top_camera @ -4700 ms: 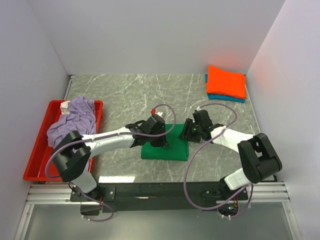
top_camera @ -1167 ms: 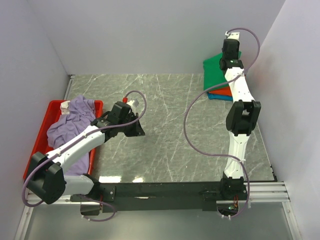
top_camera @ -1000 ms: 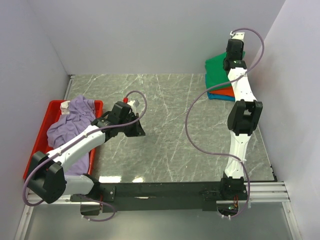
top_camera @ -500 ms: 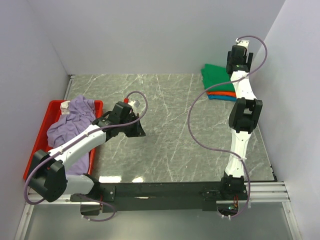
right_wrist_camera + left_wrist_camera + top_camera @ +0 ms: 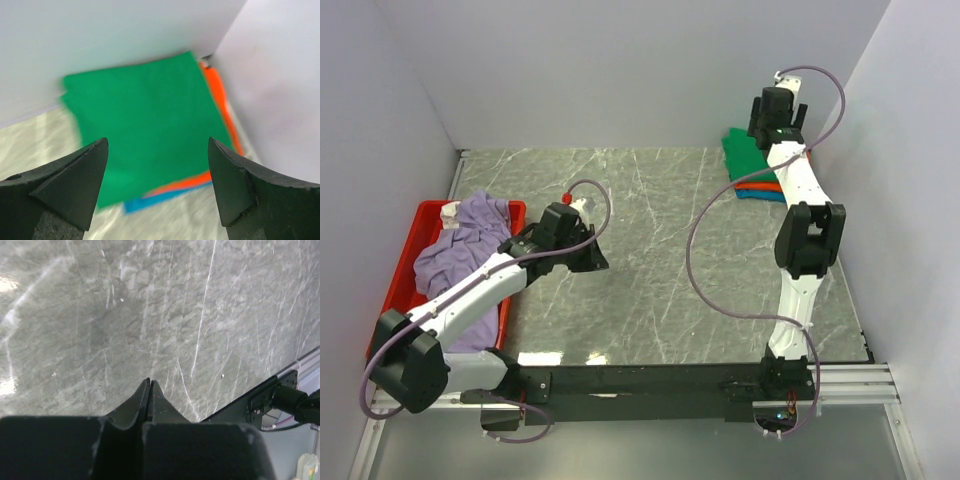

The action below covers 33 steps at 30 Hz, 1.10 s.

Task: Fold and stack the t-shirts
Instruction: Neatly place the folded tshirt to the corner, then reset both grippers

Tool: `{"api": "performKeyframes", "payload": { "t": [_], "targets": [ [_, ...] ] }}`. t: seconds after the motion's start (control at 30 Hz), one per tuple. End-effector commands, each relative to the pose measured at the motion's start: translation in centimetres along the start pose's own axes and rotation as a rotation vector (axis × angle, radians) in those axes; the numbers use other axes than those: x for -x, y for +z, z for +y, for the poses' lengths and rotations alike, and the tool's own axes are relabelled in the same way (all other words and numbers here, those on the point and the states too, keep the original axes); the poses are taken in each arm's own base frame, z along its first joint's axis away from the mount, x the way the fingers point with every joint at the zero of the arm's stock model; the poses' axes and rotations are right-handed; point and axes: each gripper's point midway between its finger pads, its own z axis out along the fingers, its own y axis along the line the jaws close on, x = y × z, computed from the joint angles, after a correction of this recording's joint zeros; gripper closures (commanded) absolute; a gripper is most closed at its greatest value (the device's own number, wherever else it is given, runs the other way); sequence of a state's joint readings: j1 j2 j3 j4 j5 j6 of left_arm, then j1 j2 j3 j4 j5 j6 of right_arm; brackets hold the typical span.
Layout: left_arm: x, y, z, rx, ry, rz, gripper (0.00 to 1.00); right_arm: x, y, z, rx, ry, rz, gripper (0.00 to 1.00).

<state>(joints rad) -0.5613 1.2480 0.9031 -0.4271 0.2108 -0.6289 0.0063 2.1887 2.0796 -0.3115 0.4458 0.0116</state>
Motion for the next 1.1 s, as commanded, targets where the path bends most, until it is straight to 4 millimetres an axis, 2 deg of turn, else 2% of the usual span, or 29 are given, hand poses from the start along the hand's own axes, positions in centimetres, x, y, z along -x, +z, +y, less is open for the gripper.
{"api": "performKeyframes", "payload": {
  "t": [0.0,0.03,0.07,0.1,0.13,0.17,0.2,0.23,0.27,0.3,0.33,0.37,0.4,0.43,0.47,0.5,0.53,0.57,0.6,0.67,0.7,0.77,0.9,1.07],
  "targets": [
    [2.7,-1.6,-1.0,-0.006,0.006,-0.109,0.99,5.2,-7.4,1.5,0.076,0.152,-0.087,0.14],
    [2.9,-1.8,-0.9,-0.002,0.006,-0.121,0.99,3.3,-7.9,1.9,0.085,0.146,-0.049,0.13],
    [3.2,-2.0,-0.8,0.006,0.002,-0.135,0.99,3.0,-9.1,2.5,0.107,0.177,-0.043,0.13],
    [3.3,-2.2,-0.6,0.013,0.001,-0.14,0.99,4.3,-11.7,2.3,0.138,0.211,-0.074,0.13],
    [3.4,-2.4,-0.6,0.017,0.003,-0.148,0.99,1.9,-12.9,3.8,0.184,0.192,-0.03,0.13],
    [3.7,-2.6,-0.3,0.034,0.001,-0.166,0.99,1.5,-14.2,4.3,0.206,0.228,-0.022,0.13],
    [3.8,-2.8,-0.3,0.037,0.002,-0.172,0.99,2.3,-16.7,4.0,0.239,0.257,-0.043,0.13],
    [3.9,-3.1,-0.3,0.039,0.003,-0.186,0.99,-0.2,-18.3,5.8,0.294,0.227,-0.004,0.13],
    [4.1,-3.3,-0.1,0.049,0.001,-0.201,0.99,-0.9,-19.5,6.1,0.31,0.243,0.004,0.13],
    [4.2,-3.6,0.0,0.054,0.001,-0.21,0.99,-0.1,-22.1,6.0,0.353,0.262,-0.025,0.13],
    [4.1,-3.8,0.1,0.057,0.0,-0.22,0.98,-1.7,-24.4,6.5,0.399,0.254,-0.01,0.13],
    [4.1,-4.0,0.2,0.063,-0.002,-0.226,0.98,-3.6,-24.7,7.5,0.414,0.233,0.027,0.13],
    [4.3,-4.2,0.6,0.081,-0.006,-0.241,0.98,-3.2,-26.7,7.1,0.456,0.254,0.009,0.12],
    [4.4,-4.6,0.5,0.078,-0.007,-0.254,0.96,-5.7,-27.3,7.2,0.48,0.244,0.057,0.12],
    [4.2,-4.6,0.8,0.085,-0.014,-0.257,0.96,-6.7,-28.7,7.7,0.52,0.246,0.08,0.12],
    [4.2,-4.7,0.8,0.082,-0.019,-0.263,0.95,-6.4,-30.4,6.9,0.557,0.278,0.064,0.12],
    [4.1,-4.7,0.8,0.078,-0.023,-0.268,0.94,-8.6,-30.8,6.8,0.573,0.275,0.1,0.12],
    [4.1,-4.8,0.8,0.077,-0.031,-0.268,0.94,-9.4,-31.7,6.8,0.605,0.28,0.114,0.12],
    [4.0,-4.7,0.9,0.079,-0.036,-0.267,0.96,-10.7,-32.6,5.9,0.62,0.293,0.121,0.12],
    [4.0,-4.8,1.5,0.102,-0.054,-0.288,0.96,-11.8,-33.8,5.5,0.664,0.308,0.133,0.11],
    [3.8,-4.8,1.5,0.095,-0.054,-0.289,0.96,-13.1,-34.6,5.0,0.692,0.311,0.147,0.11],
    [3.6,-4.9,1.9,0.098,-0.074,-0.302,0.96,-14.3,-35.2,4.5,0.705,0.313,0.163,0.11],
    [3.2,-4.7,2.2,0.095,-0.097,-0.311,0.96,-16.0,-36.1,3.7,0.727,0.312,0.182,0.1],
    [2.9,-4.6,2.2,0.083,-0.1,-0.312,0.96,-16.4,-36.0,3.2,0.714,0.294,0.178,0.09]
  ]
}}
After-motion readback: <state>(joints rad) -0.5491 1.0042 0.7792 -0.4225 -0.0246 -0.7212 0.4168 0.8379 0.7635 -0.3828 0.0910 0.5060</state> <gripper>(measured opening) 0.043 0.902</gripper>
